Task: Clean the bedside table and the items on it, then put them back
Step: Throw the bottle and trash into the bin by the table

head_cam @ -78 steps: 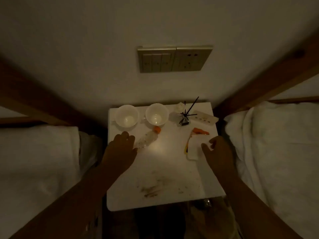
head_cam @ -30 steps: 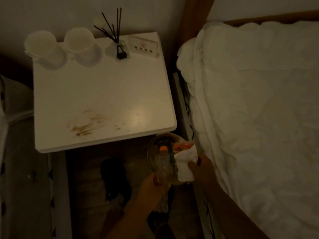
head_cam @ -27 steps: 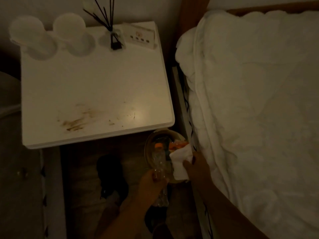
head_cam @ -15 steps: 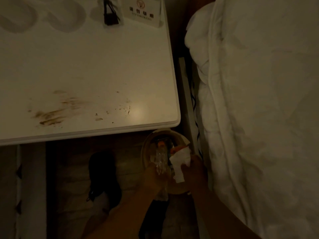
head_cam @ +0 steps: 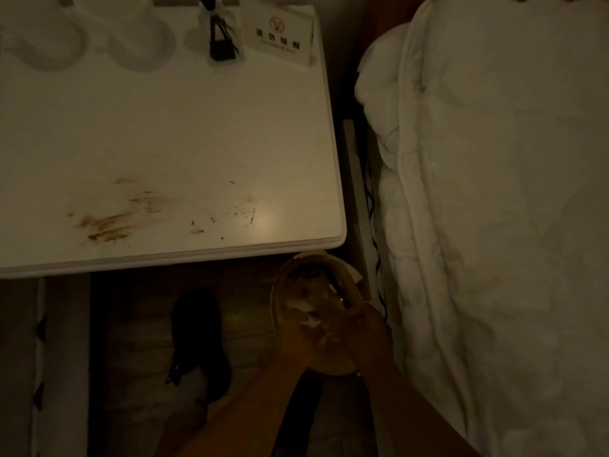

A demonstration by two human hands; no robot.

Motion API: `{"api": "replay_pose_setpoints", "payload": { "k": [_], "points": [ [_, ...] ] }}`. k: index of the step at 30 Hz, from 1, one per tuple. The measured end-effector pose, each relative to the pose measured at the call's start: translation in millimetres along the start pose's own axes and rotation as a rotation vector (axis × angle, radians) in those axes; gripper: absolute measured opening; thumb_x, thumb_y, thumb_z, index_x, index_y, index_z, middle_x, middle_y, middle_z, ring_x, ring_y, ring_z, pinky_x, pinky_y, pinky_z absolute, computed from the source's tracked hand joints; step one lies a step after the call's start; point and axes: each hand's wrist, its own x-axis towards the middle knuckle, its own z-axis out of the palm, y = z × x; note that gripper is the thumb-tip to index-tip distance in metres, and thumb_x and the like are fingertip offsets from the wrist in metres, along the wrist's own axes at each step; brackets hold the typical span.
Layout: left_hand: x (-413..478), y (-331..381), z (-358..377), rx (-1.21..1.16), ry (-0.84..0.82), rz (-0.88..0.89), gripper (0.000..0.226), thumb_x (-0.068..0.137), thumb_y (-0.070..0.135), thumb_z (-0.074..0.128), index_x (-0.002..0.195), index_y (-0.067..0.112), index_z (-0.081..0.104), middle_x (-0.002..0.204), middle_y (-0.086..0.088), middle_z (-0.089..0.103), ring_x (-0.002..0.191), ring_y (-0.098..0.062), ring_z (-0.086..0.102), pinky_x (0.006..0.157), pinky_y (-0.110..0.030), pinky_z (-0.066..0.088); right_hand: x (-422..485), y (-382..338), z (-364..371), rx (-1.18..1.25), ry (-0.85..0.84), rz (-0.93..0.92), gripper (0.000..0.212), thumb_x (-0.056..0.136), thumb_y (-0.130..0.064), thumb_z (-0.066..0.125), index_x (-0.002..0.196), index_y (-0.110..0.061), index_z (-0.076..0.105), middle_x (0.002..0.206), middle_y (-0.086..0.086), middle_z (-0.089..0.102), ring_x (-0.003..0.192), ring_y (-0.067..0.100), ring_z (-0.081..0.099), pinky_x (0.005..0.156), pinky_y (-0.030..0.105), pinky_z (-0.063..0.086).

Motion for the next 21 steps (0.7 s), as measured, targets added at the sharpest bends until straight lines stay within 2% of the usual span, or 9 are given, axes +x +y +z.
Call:
{"api": "replay_pose_setpoints", "payload": {
  "k": [1, 2, 3, 5, 7, 9, 14, 17, 21],
  "points": [
    [0, -5, -4, 0.073, -0.044, 0.074, 0.034, 0.075, 0.011, 0.079, 0.101, -0.004, 0.062, 0.091, -0.014, 0.063, 0.074, -0.013, 0.067, 0.071, -0.027, 0.053, -4, -4, -2, -0.001, -0.024, -0.003, 0.026, 0.096, -0.011, 0.053, 0.119, -0.002, 0.059, 0.115, 0.016, 0.061, 0.106, 0.029, 0.057, 0.078, 0.025, 0.043],
    [-7, 3, -6, 0.039, -0.078, -0.002, 0.019, 0.079, 0.007, 0.075, 0.09, -0.001, 0.062, 0.082, -0.008, 0.059, 0.068, -0.006, 0.064, 0.062, -0.022, 0.052, -7, -8, -4, 0.009, -0.031, 0.001, 0.024, 0.096, -0.01, 0.052, 0.117, -0.002, 0.06, 0.112, 0.015, 0.06, 0.107, 0.031, 0.057, 0.074, 0.024, 0.044],
    [-16, 8, -9, 0.045, -0.091, 0.038, 0.007, 0.089, 0.0, 0.062, 0.084, 0.004, 0.06, 0.077, -0.006, 0.055, 0.066, -0.009, 0.061, 0.058, -0.018, 0.05, -12, -15, -7, 0.009, -0.036, -0.012, 0.02, 0.096, -0.01, 0.052, 0.112, -0.004, 0.061, 0.106, 0.012, 0.061, 0.103, 0.029, 0.058, 0.066, 0.02, 0.043],
    [-31, 18, -18, 0.127, -0.078, 0.141, 0.026, 0.094, -0.005, 0.05, 0.078, 0.013, 0.058, 0.079, -0.004, 0.057, 0.068, -0.009, 0.06, 0.056, -0.012, 0.05, -22, -25, -12, 0.002, -0.025, -0.05, 0.014, 0.094, -0.013, 0.054, 0.104, -0.007, 0.062, 0.098, 0.006, 0.062, 0.094, 0.024, 0.06, 0.058, 0.018, 0.036],
    [-56, 37, -32, 0.176, -0.102, 0.195, 0.025, 0.092, -0.004, 0.055, 0.078, 0.017, 0.058, 0.082, 0.001, 0.061, 0.071, -0.005, 0.062, 0.057, -0.007, 0.047, -34, -39, -16, -0.001, -0.007, -0.08, 0.009, 0.092, -0.012, 0.055, 0.096, -0.008, 0.061, 0.09, 0.005, 0.063, 0.088, 0.023, 0.061, 0.057, 0.018, 0.037],
    [-71, 54, -48, 0.26, -0.055, 0.251, 0.023, 0.091, 0.004, 0.06, 0.077, 0.022, 0.056, 0.08, 0.008, 0.06, 0.073, -0.004, 0.059, 0.056, -0.003, 0.044, -48, -58, -21, 0.006, 0.008, -0.108, 0.006, 0.089, -0.009, 0.057, 0.092, -0.011, 0.061, 0.089, 0.004, 0.063, 0.085, 0.021, 0.06, 0.062, 0.021, 0.04],
    [-124, 111, -102, 0.38, 0.038, 0.374, 0.01, 0.086, 0.015, 0.065, 0.082, 0.021, 0.058, 0.075, 0.008, 0.058, 0.067, 0.0, 0.054, 0.054, -0.003, 0.04, -91, -116, -31, -0.051, -0.019, -0.175, 0.019, 0.09, -0.007, 0.056, 0.107, -0.007, 0.063, 0.103, 0.006, 0.064, 0.096, 0.023, 0.06, 0.083, 0.03, 0.047],
    [-158, 144, -134, 0.44, 0.098, 0.435, 0.009, 0.086, 0.017, 0.065, 0.085, 0.022, 0.058, 0.069, 0.011, 0.051, 0.062, 0.001, 0.049, 0.054, -0.004, 0.039, -120, -159, -37, -0.032, -0.022, -0.271, 0.014, 0.089, -0.005, 0.056, 0.092, -0.017, 0.063, 0.088, -0.005, 0.062, 0.082, 0.013, 0.059, 0.063, 0.014, 0.042],
    [-191, 177, -172, 0.48, 0.155, 0.538, 0.008, 0.087, 0.02, 0.067, 0.085, 0.023, 0.059, 0.066, 0.01, 0.053, 0.057, 0.005, 0.053, 0.053, -0.006, 0.041, -148, -210, -40, -0.065, -0.051, -0.376, 0.012, 0.089, -0.009, 0.055, 0.088, -0.019, 0.061, 0.076, -0.007, 0.063, 0.069, 0.005, 0.06, 0.053, 0.009, 0.039]
  ]
}}
